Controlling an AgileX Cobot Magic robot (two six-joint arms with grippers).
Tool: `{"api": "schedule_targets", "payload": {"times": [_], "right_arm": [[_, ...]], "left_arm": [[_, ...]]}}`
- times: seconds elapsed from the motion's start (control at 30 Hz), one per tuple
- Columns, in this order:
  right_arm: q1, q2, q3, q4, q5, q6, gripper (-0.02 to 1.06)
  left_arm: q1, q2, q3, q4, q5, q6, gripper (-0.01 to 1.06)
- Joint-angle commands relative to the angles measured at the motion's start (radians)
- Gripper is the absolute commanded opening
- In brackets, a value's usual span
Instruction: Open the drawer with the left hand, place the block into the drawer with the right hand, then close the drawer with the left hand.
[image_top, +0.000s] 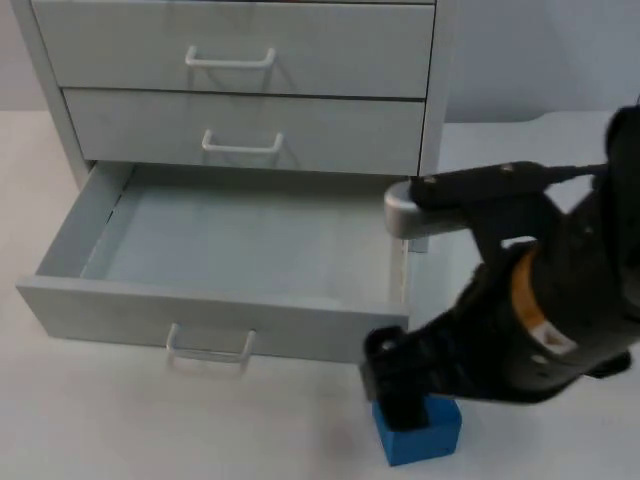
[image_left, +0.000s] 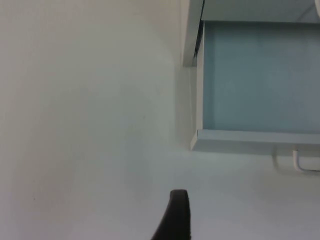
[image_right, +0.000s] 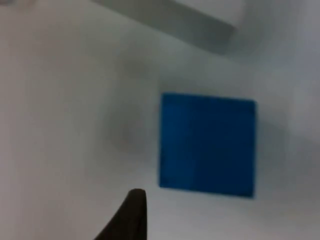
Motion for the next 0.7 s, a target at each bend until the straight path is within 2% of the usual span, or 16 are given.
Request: {"api": "schedule_targets", "payload": {"times": [0.0,0.23,0.53,0.67], "right_arm": [[0.006,0.027,-0.035,-0.004,-0.025,0.000,1.05],[0.006,0.121,-0.089,0.001,-0.025,0.005,1.05],[0.006,0.205,-0.092,0.010,-0.008,0.007,1.05],[0.006,0.205,-0.099,0.006,-0.002,0.011,0.98]], "left_arm": [[-0.005,-0.004,0.003,0.002,-0.015,-0.008,0.74],[-0.005,-0.004,0.003,0.002,-0.015,-0.008,0.74],[-0.005,-0.004,0.003,-0.001,-0.015,-0.005,0.74],[-0.005,-0.004,0.003,-0.001,-0.015,-0.003,0.74]]}}
